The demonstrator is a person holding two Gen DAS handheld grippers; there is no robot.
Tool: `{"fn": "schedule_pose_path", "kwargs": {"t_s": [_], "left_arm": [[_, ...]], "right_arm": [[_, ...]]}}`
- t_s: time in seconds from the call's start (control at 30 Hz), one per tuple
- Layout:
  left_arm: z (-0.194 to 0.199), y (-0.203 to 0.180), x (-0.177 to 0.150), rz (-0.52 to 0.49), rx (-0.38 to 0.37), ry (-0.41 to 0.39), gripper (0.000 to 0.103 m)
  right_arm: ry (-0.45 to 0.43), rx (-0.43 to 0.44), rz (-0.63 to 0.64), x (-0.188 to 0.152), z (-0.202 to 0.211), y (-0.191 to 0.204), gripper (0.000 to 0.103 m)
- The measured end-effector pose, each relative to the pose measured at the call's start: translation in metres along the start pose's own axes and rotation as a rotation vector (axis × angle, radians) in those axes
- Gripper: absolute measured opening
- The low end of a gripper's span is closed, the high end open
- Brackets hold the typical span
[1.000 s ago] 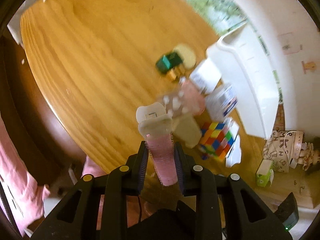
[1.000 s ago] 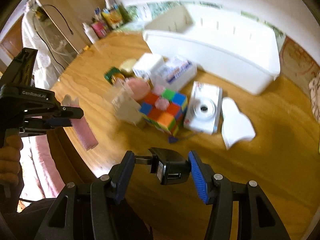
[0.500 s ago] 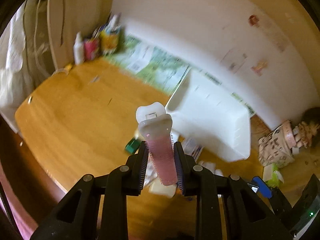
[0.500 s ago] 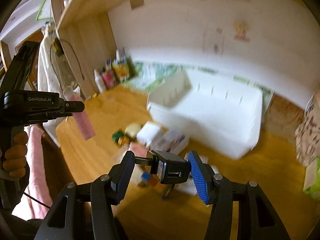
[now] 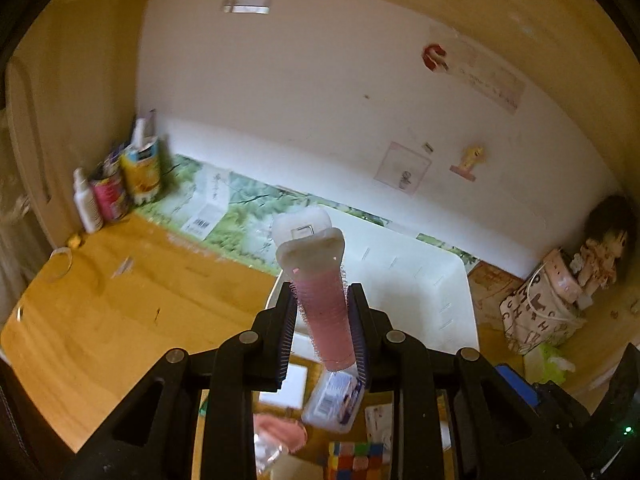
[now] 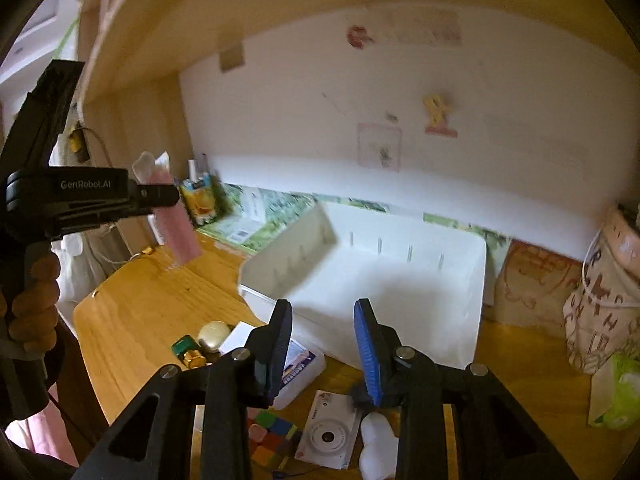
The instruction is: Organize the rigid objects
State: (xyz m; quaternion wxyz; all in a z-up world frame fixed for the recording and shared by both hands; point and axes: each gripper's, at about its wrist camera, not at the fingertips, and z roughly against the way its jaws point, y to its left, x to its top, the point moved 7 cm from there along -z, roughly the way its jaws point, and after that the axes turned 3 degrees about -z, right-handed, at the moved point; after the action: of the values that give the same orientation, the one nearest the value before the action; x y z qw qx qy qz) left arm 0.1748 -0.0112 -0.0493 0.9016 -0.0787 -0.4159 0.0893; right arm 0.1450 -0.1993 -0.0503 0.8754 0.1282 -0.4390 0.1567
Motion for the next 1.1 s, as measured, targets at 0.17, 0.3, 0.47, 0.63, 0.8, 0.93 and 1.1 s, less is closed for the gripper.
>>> {"fn": "schedule_pose_path", "kwargs": {"t_s": [0.17,0.3,0.47,0.63,0.8,0.93,1.1], "left_arm": [[-0.034,-0.018,0.004,-0.109,-0.016,0.031,0.028],[-0.065,-0.03,0.0,-0.162,-0.05,0.088,0.028],[-0.096,-0.046,-0.006,-0.225,-0.069,0.14,0.028],[-0.117,-0.061,-0.014,-0.272,-0.09,0.192,0.03],[-0.126,-0.066,-0.02,-0.29,-0.081,0.222,0.032],[-0.124,-0.064,-0.018,-0.287,-0.047,0.216,0.048],[-0.11,-0.057,-0.015,-0.256,-0.023,0.21,0.063]], "right_arm": [[0.026,-0.02,-0.059,-0.003,-0.016,-0.017,0.032],[0.048,-0.042,-0.099,-0.007,-0.027,-0.028,0.032],[0.057,-0.074,-0.146,-0.011,-0.033,-0.041,0.032],[0.076,-0.119,-0.199,-0.015,-0.038,-0.056,0.033],[0.084,-0.15,-0.234,-0.019,-0.036,-0.066,0.033],[0.08,-0.166,-0.249,-0.021,-0.03,-0.071,0.049],[0.064,-0.174,-0.251,-0.02,-0.02,-0.073,0.058]]}}
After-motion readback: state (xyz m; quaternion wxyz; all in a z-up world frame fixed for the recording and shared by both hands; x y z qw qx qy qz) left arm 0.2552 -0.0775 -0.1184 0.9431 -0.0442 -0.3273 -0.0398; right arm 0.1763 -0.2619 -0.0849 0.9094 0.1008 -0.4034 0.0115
